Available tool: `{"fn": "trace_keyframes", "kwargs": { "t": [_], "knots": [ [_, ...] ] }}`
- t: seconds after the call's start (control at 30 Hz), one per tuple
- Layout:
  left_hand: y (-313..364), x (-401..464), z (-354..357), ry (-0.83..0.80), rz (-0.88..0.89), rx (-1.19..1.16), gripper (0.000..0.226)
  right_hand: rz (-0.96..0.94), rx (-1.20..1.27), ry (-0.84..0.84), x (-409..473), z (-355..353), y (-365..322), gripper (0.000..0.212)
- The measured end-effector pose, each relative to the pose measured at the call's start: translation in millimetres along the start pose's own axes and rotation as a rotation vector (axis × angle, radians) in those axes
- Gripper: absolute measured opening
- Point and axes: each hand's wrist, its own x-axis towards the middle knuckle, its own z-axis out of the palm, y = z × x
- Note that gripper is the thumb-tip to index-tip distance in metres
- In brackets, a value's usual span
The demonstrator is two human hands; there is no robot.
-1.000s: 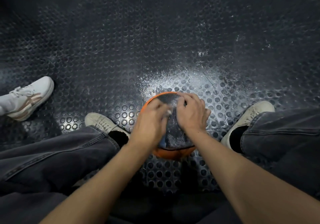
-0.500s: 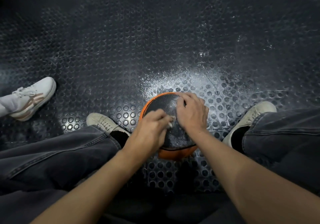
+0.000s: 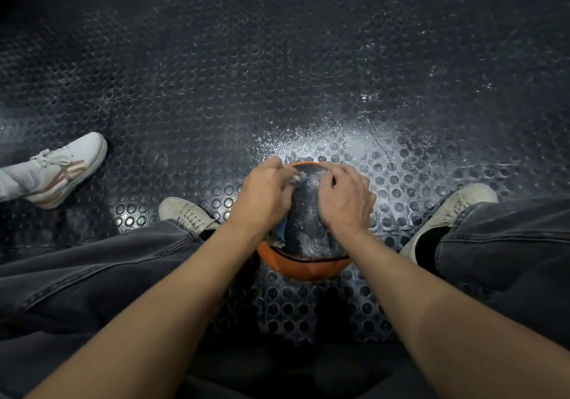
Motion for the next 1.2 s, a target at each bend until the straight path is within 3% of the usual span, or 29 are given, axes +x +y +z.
{"fn": "trace_keyframes", "kwargs": {
  "t": [0.07, 0.13, 0.23, 0.4, 0.57, 0.7, 0.77, 0.97, 1.13, 1.2],
  "knots": [
    [5, -5, 6, -0.012, 0.011, -0.010, 0.024, 0.054, 0.013, 0.019, 1, 0, -2, 0.039],
    [15, -28, 5, -0.118, 0.147, -0.043, 0.031, 0.083, 0.033, 0.015, 5, -3, 1, 0.038],
    [13, -44, -6, -0.253, 0.216, -0.057, 0.038, 0.012, 0.025, -0.031, 4, -6, 5, 0.037],
    [6, -10, 4, -0.002, 0.025, -0.039, 0.025, 0.071, 0.023, -0.006, 7, -3, -5, 0.040],
    [17, -42, 0, -0.206, 0.170, -0.072, 0.034, 0.131, 0.070, -0.009, 14, -9, -1, 0.037],
    [3, 11, -1, -0.027, -0.010, -0.011, 0.020, 0.104, 0.042, -0.007, 12, -6, -5, 0.038],
    [2, 17, 5, -0.015, -0.056, 0.007, 0.019, 0.144, 0.050, 0.017, 13, -6, -9, 0.039],
    [10, -27, -8, -0.295, 0.310, 0.001, 0.031, 0.084, 0.039, -0.029, 16, -9, -4, 0.038],
    [-2, 17, 2, -0.079, 0.029, 0.012, 0.022, 0.116, 0.039, -0.007, 17, -5, -12, 0.038],
    [10, -4, 5, -0.162, 0.132, -0.015, 0.025, 0.152, 0.063, 0.005, 20, -7, -9, 0.039]
  ]
}}
